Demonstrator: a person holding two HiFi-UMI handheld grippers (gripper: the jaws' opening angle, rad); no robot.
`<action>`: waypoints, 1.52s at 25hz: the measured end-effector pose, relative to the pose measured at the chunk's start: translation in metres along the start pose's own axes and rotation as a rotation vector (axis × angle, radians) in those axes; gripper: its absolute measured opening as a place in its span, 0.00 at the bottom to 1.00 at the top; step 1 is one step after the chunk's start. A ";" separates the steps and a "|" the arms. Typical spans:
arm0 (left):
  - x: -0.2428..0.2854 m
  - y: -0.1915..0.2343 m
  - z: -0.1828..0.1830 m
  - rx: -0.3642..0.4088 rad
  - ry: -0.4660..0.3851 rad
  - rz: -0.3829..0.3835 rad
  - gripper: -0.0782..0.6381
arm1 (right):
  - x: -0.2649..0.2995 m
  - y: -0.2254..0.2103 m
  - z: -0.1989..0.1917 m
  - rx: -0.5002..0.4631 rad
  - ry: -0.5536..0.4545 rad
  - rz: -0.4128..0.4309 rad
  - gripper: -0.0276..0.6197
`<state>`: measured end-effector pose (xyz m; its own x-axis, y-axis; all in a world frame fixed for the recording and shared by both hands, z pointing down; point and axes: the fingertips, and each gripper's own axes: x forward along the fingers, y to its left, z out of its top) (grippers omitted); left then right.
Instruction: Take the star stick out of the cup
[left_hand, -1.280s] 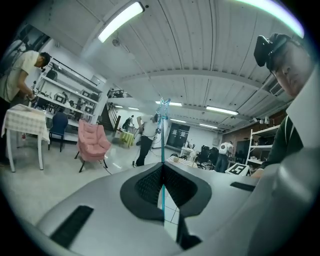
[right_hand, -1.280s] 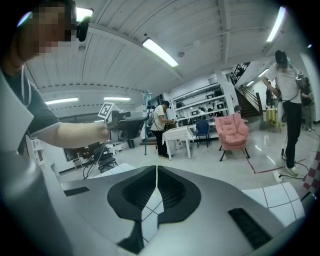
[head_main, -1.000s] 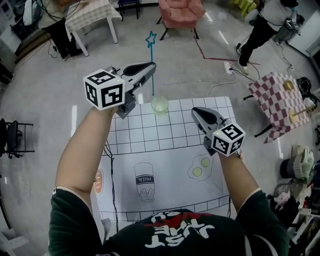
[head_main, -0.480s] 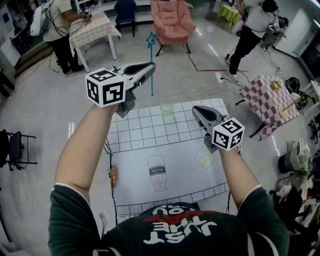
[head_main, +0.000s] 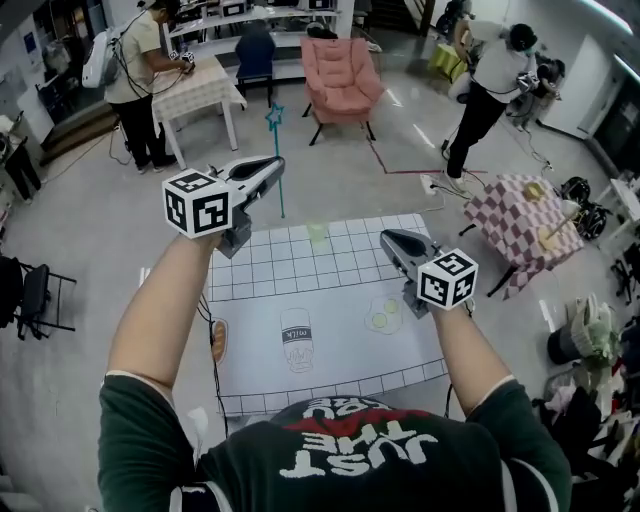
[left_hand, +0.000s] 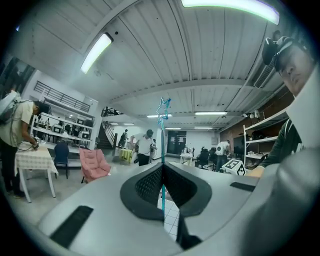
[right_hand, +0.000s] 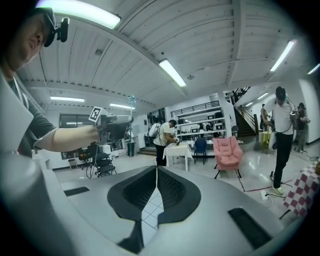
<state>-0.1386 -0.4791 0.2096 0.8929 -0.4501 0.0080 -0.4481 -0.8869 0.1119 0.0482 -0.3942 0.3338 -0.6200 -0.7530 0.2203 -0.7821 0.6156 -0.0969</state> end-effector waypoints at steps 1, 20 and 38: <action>-0.012 -0.006 0.001 -0.001 0.000 0.014 0.12 | -0.005 0.009 0.002 0.001 0.003 0.007 0.09; -0.005 -0.208 -0.101 -0.200 -0.036 0.297 0.12 | -0.188 -0.045 -0.049 0.002 0.047 0.218 0.09; -0.123 -0.176 -0.230 -0.596 -0.203 0.298 0.12 | -0.140 0.038 -0.145 0.101 0.178 0.146 0.09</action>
<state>-0.1595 -0.2440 0.4173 0.6835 -0.7278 -0.0566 -0.5209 -0.5406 0.6606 0.1139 -0.2315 0.4401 -0.7128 -0.5999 0.3634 -0.6932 0.6816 -0.2344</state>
